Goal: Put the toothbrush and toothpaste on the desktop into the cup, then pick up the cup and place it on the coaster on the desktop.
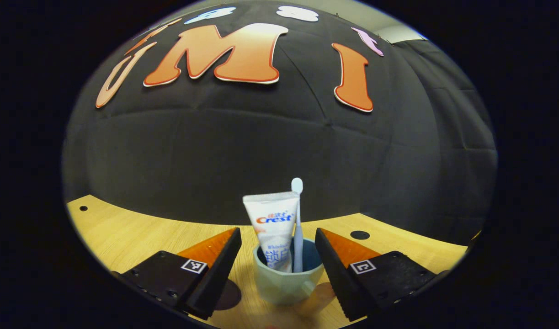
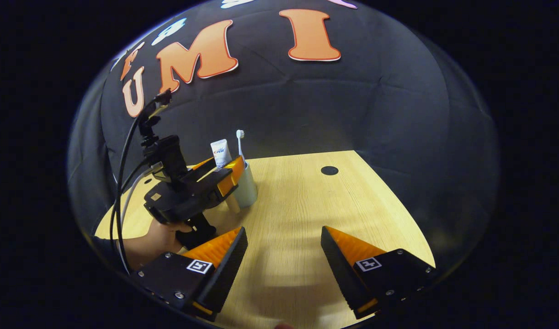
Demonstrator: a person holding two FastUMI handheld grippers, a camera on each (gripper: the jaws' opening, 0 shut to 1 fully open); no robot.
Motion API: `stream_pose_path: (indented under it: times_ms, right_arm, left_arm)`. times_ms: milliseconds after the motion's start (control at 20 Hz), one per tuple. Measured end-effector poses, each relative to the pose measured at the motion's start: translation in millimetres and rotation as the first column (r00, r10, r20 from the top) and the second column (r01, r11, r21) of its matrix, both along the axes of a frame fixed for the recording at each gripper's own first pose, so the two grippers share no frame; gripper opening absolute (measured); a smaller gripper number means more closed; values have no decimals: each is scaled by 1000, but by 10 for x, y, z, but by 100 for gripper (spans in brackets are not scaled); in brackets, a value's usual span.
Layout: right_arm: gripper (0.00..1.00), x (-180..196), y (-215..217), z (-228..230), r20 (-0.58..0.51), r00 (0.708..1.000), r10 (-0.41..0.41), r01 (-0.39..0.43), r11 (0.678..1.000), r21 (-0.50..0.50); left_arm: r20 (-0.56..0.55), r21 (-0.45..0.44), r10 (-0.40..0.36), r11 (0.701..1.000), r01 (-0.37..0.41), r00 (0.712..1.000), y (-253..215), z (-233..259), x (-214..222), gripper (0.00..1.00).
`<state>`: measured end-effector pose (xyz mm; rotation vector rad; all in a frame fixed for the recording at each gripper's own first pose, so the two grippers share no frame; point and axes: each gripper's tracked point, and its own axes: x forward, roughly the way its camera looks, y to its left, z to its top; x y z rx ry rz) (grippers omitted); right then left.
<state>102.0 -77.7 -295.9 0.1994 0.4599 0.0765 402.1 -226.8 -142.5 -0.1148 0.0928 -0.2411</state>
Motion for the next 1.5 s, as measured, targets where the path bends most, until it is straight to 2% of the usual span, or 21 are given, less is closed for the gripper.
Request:
stream_pose_path:
  times_ms: [300,550,650,1150,1350,1500]
  right_arm:
    - [98,-35,-54,91,13,1000,-16,17,1000,-14]
    - [98,39,12,227,20,1000,-14,14,1000,-12]
    - [98,102,91,300,26,1000,-1,2,1000,-16]
    - [98,695,692,551,-13,998,59,-59,998,-11]
    - [98,968,954,639,-79,994,81,-80,997,23]
    - [98,1177,1093,644,-117,988,97,-100,995,-18]
  left_arm:
    - [-9,-21,-18,1000,18,1000,126,198,-178,98]
    - [-29,-39,-19,999,18,999,404,456,-541,97]
    - [-35,-20,-11,1000,10,999,557,585,-712,97]
    - [-50,26,39,999,-38,998,1298,1257,-1478,97]
    - [-86,40,94,995,-91,992,1642,1411,-1693,97]
    - [-86,72,150,987,-144,985,1946,1592,-1809,97]
